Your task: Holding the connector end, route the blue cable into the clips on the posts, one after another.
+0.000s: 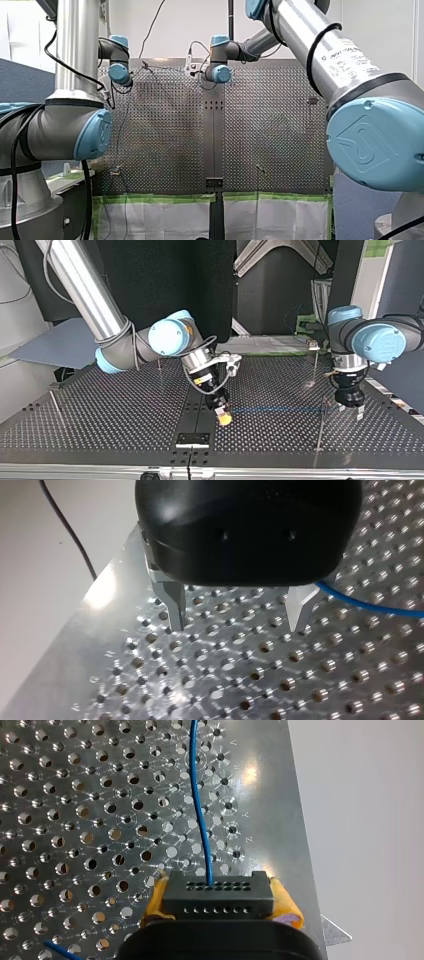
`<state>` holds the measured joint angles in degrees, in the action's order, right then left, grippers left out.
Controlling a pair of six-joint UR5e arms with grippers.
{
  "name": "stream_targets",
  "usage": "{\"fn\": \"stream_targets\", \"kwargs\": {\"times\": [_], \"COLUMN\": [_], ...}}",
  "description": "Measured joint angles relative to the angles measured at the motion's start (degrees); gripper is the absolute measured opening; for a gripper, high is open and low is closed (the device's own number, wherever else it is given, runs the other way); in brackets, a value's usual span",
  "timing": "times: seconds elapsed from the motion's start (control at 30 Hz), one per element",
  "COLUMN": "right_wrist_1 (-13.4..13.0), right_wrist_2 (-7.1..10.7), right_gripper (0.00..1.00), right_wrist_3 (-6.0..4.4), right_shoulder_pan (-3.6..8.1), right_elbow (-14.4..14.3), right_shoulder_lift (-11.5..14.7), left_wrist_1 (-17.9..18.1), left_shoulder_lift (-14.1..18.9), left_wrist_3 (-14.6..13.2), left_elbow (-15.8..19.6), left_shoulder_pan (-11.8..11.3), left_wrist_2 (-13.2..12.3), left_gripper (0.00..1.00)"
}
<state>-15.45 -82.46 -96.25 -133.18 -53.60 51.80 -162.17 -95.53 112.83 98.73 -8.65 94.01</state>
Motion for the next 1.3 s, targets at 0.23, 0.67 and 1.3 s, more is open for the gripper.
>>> {"fn": "stream_targets", "kwargs": {"times": [0.23, 0.67, 1.3], "right_wrist_1": [0.01, 0.14, 1.1], "right_wrist_2": [0.05, 0.27, 0.27], "right_gripper": [0.0, 0.0, 0.0], "right_wrist_3": [-0.06, -0.09, -0.35], "right_shoulder_pan": [0.07, 0.07, 0.27], "right_elbow": [0.0, 0.01, -0.02], "right_shoulder_lift": [0.0, -0.01, 0.01], "left_wrist_1": [-4.18, -11.21, -10.56], "left_shoulder_lift": [3.61, 12.01, 18.6], "left_wrist_3": [2.92, 6.21, 0.3], "left_elbow": [3.58, 10.43, 10.53], "left_shoulder_pan": [-0.22, 2.04, 3.31], "left_wrist_2": [-3.98, -8.32, -6.66], "left_gripper": [1.0, 1.0, 1.0]}}
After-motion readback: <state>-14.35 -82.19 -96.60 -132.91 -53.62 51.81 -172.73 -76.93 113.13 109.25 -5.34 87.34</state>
